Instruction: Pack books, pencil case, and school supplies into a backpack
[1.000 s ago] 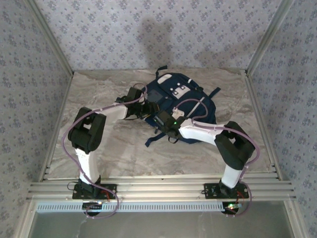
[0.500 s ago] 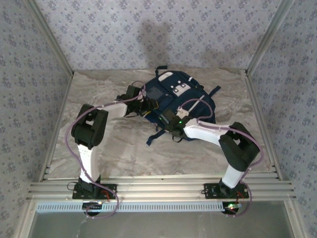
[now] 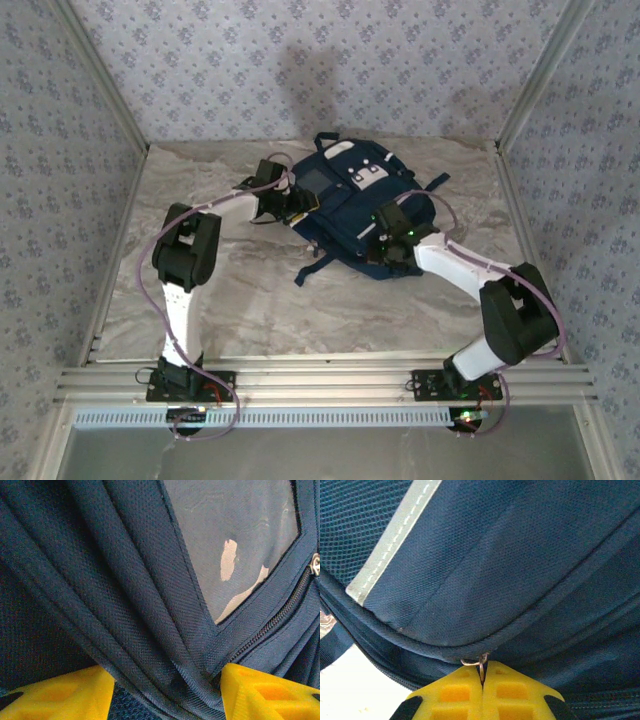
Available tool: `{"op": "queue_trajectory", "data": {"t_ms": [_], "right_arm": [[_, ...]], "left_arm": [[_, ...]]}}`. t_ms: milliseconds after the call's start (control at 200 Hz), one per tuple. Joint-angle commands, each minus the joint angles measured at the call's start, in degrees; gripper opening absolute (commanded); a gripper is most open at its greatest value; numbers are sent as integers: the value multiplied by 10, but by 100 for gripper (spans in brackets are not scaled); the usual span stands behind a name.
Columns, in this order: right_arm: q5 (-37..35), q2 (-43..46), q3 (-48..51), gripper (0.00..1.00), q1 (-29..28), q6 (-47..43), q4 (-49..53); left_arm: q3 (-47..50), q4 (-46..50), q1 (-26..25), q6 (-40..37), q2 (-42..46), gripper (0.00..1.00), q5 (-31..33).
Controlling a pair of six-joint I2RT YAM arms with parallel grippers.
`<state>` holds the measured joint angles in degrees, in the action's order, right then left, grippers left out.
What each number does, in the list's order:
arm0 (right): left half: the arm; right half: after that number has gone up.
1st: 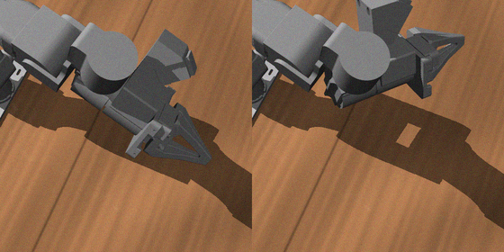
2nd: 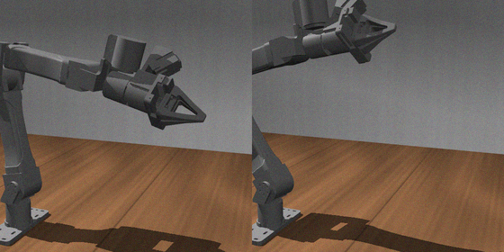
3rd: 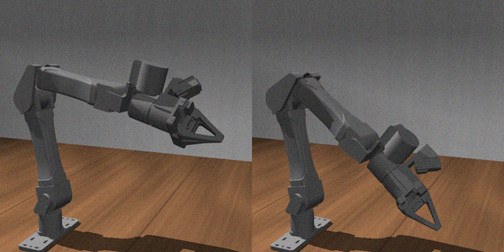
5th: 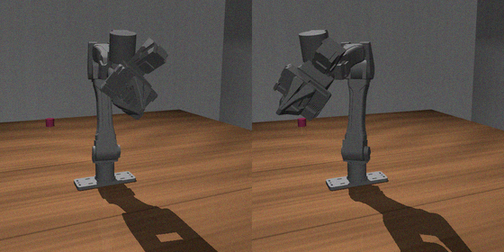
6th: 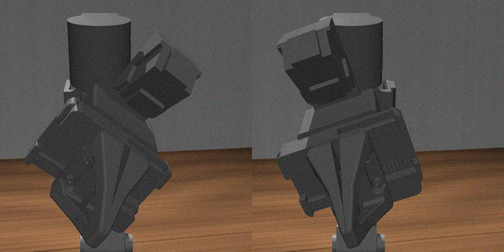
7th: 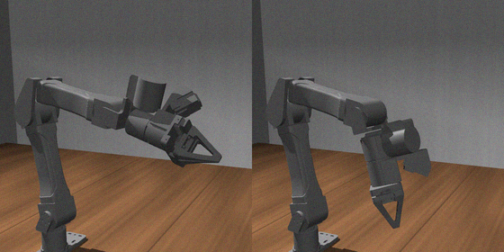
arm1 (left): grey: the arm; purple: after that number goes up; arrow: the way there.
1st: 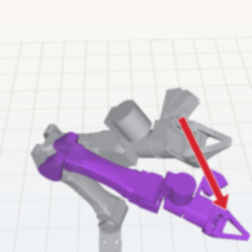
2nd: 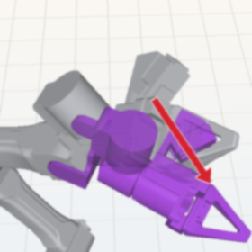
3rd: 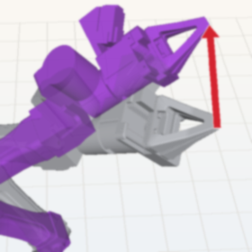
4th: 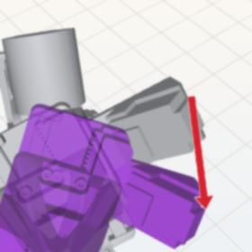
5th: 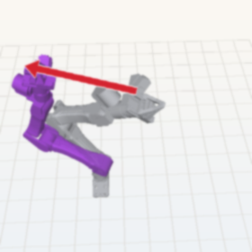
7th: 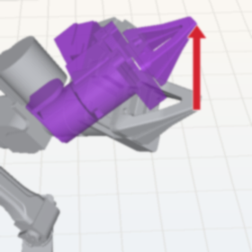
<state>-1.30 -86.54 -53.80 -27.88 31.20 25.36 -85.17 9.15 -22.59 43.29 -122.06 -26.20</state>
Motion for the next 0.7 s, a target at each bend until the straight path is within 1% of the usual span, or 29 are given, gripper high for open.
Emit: {"op": "queue_trajectory", "data": {"t_ms": [0,40,100,190,295,385,485,605,695], "right_arm": [[-1,15,-14,0,46,-104,108],[1,15,-18,0,58,-118,114],[26,15,-23,0,71,-132,113],[86,14,-31,0,73,-132,81],[161,7,-42,0,49,-87,32],[194,-2,-53,0,26,-53,-9],[215,-23,-73,0,0,-31,-41],[234,-54,-103,0,-28,-11,-79],[240,-84,-131,0,-49,-5,-94]], "left_arm": [[-23,41,33,-26,-27,58,78],[-29,47,35,-28,-30,58,80],[-40,57,38,-32,-32,58,80],[-52,73,38,-31,-28,59,66],[-25,63,37,-1,11,61,28],[27,36,36,26,74,64,17],[58,49,35,22,134,65,32],[83,81,34,11,183,66,38],[122,70,28,27,220,66,34]]}}
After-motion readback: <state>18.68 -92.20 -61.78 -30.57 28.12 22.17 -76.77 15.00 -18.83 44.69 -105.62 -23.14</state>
